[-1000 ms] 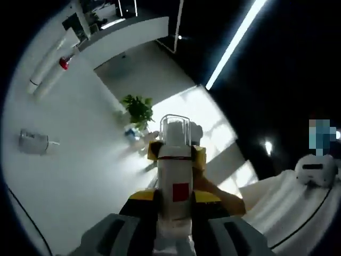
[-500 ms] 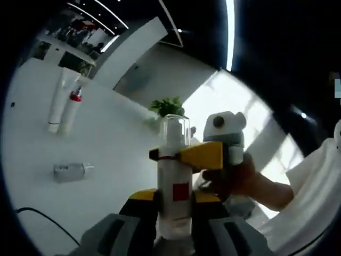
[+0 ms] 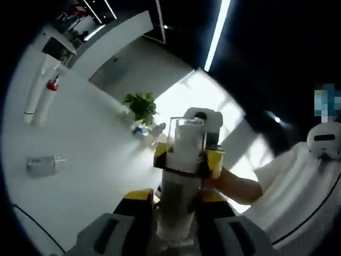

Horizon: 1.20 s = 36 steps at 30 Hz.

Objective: Arrange the skincare products in the storage area until every visible bottle or jar stands upright without overlapping.

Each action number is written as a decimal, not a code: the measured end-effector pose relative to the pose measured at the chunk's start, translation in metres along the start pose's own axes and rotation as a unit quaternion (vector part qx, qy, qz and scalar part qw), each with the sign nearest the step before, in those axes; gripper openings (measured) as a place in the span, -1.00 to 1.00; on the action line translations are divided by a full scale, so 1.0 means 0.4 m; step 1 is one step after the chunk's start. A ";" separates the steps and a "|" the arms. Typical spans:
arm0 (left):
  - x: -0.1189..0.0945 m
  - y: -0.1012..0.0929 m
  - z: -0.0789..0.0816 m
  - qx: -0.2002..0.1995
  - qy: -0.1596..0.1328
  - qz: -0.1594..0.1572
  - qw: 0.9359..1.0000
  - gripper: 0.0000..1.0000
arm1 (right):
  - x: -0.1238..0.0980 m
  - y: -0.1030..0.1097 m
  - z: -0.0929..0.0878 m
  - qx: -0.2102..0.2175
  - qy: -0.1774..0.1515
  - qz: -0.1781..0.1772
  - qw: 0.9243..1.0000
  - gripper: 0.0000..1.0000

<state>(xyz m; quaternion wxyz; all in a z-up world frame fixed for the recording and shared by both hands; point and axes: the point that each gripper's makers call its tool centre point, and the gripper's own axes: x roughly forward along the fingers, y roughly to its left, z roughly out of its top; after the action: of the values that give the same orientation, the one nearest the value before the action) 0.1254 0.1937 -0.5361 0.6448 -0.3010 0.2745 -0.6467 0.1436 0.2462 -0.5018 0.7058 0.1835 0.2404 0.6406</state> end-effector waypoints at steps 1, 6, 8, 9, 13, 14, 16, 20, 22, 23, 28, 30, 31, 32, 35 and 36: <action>0.001 -0.012 0.002 -0.003 -0.001 -0.012 1.000 -0.34 | -0.001 0.008 0.005 0.001 -0.004 0.007 1.000 -0.58; 0.000 -0.060 0.005 0.007 0.004 -0.056 0.998 -0.48 | -0.008 0.040 0.014 0.009 -0.011 0.052 0.999 -0.58; -0.001 -0.068 0.004 0.023 0.002 -0.062 0.998 -0.51 | -0.008 0.042 0.015 0.013 -0.017 0.059 0.998 -0.58; -0.003 -0.071 0.001 0.032 0.008 -0.063 0.997 -0.53 | -0.006 0.043 0.013 0.017 -0.017 0.062 0.998 -0.58; -0.006 -0.050 0.011 0.047 0.004 -0.036 0.998 -0.54 | -0.007 0.023 0.022 0.019 -0.038 0.052 0.998 -0.58; -0.007 -0.040 0.019 0.058 -0.001 -0.024 0.998 -0.55 | -0.007 0.022 0.023 0.019 -0.039 0.051 0.998 -0.58; -0.012 -0.015 0.035 0.061 -0.012 0.006 0.998 -0.55 | -0.005 0.001 0.036 0.005 -0.052 0.027 0.998 -0.58; -0.015 0.018 0.060 0.065 -0.035 0.046 0.996 -0.55 | -0.004 -0.042 0.051 0.009 -0.057 -0.027 0.998 -0.55; -0.018 0.032 0.070 0.064 -0.047 0.062 0.995 -0.55 | -0.004 -0.061 0.060 0.003 -0.063 -0.056 0.996 -0.54; -0.020 0.046 0.076 0.066 -0.053 0.079 0.993 -0.55 | -0.004 -0.073 0.063 0.004 -0.064 -0.075 0.995 -0.53; -0.013 0.055 0.087 0.068 -0.057 0.100 0.991 -0.55 | 0.003 -0.096 0.057 -0.001 -0.058 -0.123 0.991 -0.40; -0.018 0.068 0.096 0.081 -0.060 0.126 0.987 -0.55 | -0.004 -0.107 0.063 -0.009 -0.065 -0.150 0.986 -0.36; -0.021 0.073 0.102 0.083 -0.061 0.136 0.985 -0.55 | -0.006 -0.110 0.065 -0.009 -0.066 -0.158 0.985 -0.34; -0.027 0.082 0.113 0.096 -0.068 0.156 0.981 -0.55 | -0.008 -0.111 0.067 -0.011 -0.067 -0.164 0.984 -0.33; -0.043 0.099 0.133 0.121 -0.073 0.202 0.969 -0.55 | -0.017 -0.118 0.065 -0.032 -0.052 -0.203 0.977 -0.35; -0.044 0.100 0.135 0.119 -0.074 0.207 0.968 -0.55 | -0.018 -0.117 0.067 -0.036 -0.052 -0.210 0.976 -0.34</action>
<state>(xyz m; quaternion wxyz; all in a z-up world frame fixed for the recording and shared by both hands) 0.1921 0.2125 -0.5302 0.8143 -0.2061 0.2032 -0.5031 0.1967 0.2353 -0.5058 0.8425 0.1368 0.2132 0.4754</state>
